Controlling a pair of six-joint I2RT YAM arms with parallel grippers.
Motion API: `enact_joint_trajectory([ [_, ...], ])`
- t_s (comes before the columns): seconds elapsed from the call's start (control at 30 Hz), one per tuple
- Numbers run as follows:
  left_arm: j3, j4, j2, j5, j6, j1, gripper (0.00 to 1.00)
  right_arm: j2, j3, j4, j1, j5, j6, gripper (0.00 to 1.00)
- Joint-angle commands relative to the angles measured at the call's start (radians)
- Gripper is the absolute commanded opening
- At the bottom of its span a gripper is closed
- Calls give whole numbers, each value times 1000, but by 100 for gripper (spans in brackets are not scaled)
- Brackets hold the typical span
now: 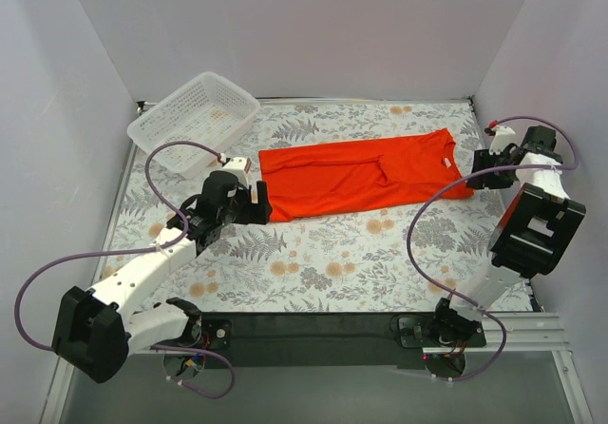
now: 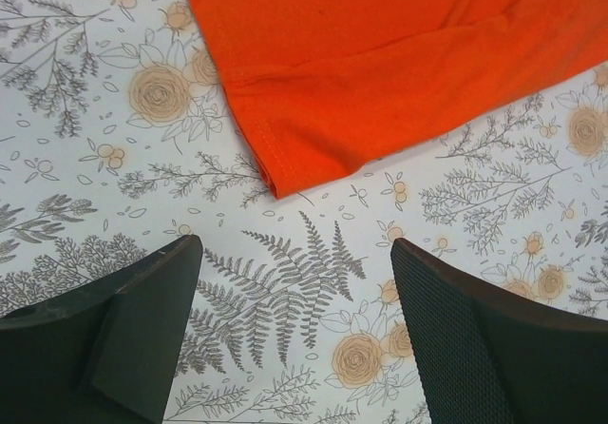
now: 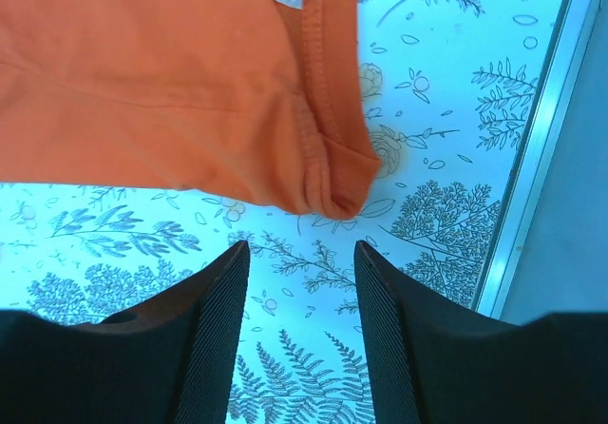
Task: Fold and stack the t-shirts
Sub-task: Fold the tshirt
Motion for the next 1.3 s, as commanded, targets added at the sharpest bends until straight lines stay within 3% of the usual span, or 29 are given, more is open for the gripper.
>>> enact_joint_trajectory([
  [0.0, 35, -10, 22, 55, -8, 4, 74, 38, 28, 52, 7, 58, 26, 46],
  [0.37, 46, -19, 71, 110, -6, 6, 73, 181, 88, 98, 5, 63, 40, 42],
  [0.47, 46, -22, 86, 116, -8, 4, 73, 183, 88, 98, 5, 60, 19, 31],
  [0.53, 48, -21, 97, 121, -6, 4, 73, 175, 89, 97, 5, 64, -6, 17],
  [0.7, 52, -24, 134, 136, -6, 4, 72, 166, 117, 97, 5, 78, -64, 4],
  [0.77, 58, -27, 152, 144, -5, 4, 71, 177, 126, 95, 5, 58, -86, 5],
  [0.97, 63, -31, 208, 155, -5, 4, 70, 189, 125, 78, 7, 35, -126, 35],
  [1.13, 94, -31, 281, 161, -34, 4, 67, 123, 88, 88, 7, 20, -141, 40],
  [1.27, 166, -57, 396, 83, -94, 4, 61, 57, 49, 92, 7, -31, -130, 45],
])
